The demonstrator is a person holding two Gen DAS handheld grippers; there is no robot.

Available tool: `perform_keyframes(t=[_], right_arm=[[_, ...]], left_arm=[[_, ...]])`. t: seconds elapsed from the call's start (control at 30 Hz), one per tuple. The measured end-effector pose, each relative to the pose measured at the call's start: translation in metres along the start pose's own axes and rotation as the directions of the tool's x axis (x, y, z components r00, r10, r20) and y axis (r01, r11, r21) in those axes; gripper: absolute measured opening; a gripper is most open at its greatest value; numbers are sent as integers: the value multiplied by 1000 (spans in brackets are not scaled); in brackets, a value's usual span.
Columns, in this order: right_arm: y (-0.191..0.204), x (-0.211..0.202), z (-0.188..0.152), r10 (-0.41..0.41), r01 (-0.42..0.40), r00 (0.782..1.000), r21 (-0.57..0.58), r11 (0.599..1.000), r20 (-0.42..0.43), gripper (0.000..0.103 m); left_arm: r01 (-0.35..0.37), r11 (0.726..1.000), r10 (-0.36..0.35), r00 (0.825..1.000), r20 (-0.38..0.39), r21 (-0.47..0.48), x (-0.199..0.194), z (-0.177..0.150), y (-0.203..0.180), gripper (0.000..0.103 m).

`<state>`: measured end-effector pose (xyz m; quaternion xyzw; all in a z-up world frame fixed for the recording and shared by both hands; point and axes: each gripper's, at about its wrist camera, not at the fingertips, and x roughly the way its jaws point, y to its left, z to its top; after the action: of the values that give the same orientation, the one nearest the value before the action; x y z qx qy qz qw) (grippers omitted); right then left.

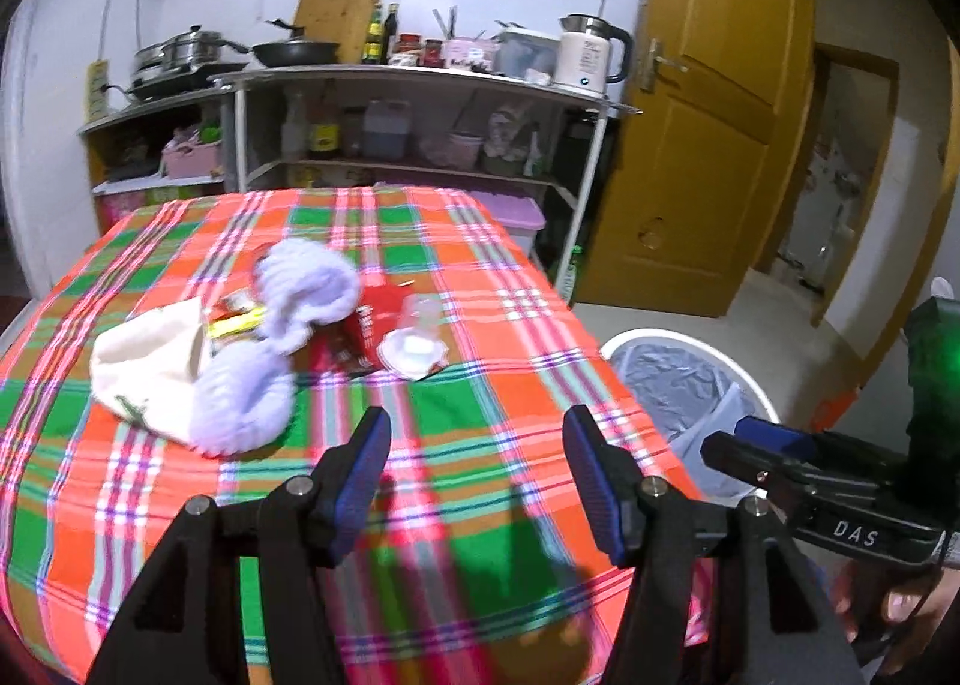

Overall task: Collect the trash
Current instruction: 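Move both tools back over the table toward the foam nets and cup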

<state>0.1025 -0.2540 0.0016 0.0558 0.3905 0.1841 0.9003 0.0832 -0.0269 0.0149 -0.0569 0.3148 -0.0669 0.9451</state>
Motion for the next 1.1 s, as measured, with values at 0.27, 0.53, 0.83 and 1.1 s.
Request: perform_keyframes(t=[0.27, 0.53, 0.83, 1.1], right_arm=[[28, 12, 1, 42, -43, 999, -46, 998, -24, 53], [49, 27, 7, 67, -70, 997, -79, 994, -41, 53], [66, 52, 23, 74, -80, 996, -113, 990, -57, 53], [72, 79, 42, 77, -84, 995, -117, 989, -65, 53]], left_arm=[[-55, 997, 53, 998, -25, -60, -7, -12, 38, 62], [-125, 985, 123, 992, -23, -122, -11, -12, 82, 62], [-184, 961, 184, 983, -21, -204, -7, -5, 128, 66], [-123, 975, 117, 992, -46, -184, 14, 1, 125, 69]])
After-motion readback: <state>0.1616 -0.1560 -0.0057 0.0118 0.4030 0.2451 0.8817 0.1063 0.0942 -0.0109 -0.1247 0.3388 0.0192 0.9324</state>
